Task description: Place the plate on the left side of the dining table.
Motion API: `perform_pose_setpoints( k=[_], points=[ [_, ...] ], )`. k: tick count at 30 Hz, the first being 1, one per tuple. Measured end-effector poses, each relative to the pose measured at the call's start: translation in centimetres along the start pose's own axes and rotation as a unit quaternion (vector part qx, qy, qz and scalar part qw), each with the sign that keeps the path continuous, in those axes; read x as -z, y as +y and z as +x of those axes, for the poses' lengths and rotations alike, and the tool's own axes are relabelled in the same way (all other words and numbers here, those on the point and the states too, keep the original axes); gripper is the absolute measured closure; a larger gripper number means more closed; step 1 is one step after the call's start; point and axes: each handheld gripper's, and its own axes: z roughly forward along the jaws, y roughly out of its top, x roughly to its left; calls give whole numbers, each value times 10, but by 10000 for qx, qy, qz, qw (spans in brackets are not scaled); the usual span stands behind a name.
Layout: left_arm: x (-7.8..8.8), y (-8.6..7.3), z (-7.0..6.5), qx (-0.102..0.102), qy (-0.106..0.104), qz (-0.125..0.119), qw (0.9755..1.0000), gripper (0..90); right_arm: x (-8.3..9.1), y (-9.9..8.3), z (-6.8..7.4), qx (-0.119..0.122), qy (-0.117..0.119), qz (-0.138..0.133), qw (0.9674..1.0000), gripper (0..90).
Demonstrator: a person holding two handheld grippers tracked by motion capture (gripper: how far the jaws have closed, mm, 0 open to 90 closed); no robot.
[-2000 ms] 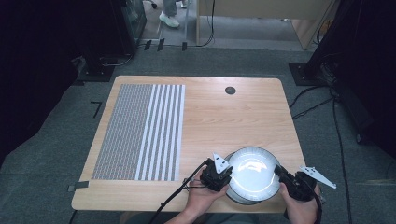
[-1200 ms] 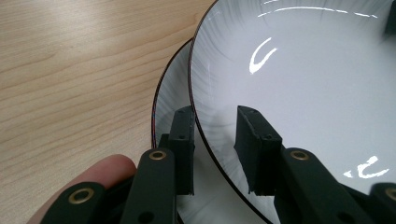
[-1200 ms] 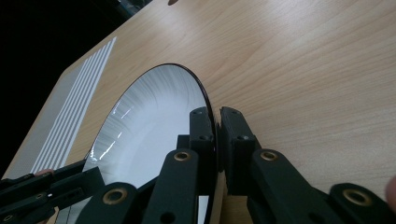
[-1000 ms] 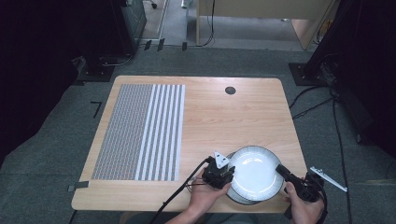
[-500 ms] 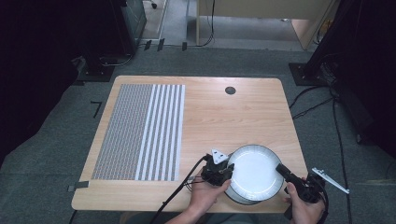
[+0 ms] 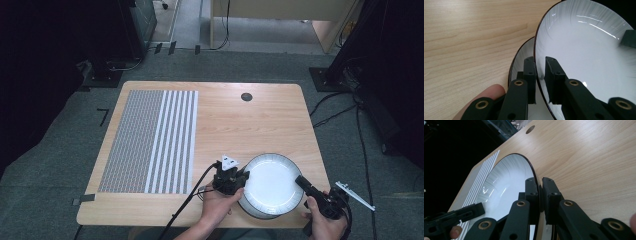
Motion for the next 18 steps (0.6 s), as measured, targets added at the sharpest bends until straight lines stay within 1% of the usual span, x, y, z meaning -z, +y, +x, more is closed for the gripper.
perform_pose_setpoints(
  k=[6,10,12,15,18],
  points=[
    [5,2,3,-59,82,-108,9999,800,-3,-1,7,-42,5,-15,10000,847],
    [8,3,5,-87,95,-144,9998,796,-3,-1,13,18,-5,-54,10000,846],
    [9,3,6,-137,119,-146,9997,791,-4,-2,15,14,-17,-63,10000,846],
    [11,3,8,-149,117,-139,9997,790,-5,-3,18,-15,-23,-45,10000,846],
    [15,4,13,-159,116,-140,9997,792,-8,-3,21,-35,10,-10,10000,846]
  ],
)
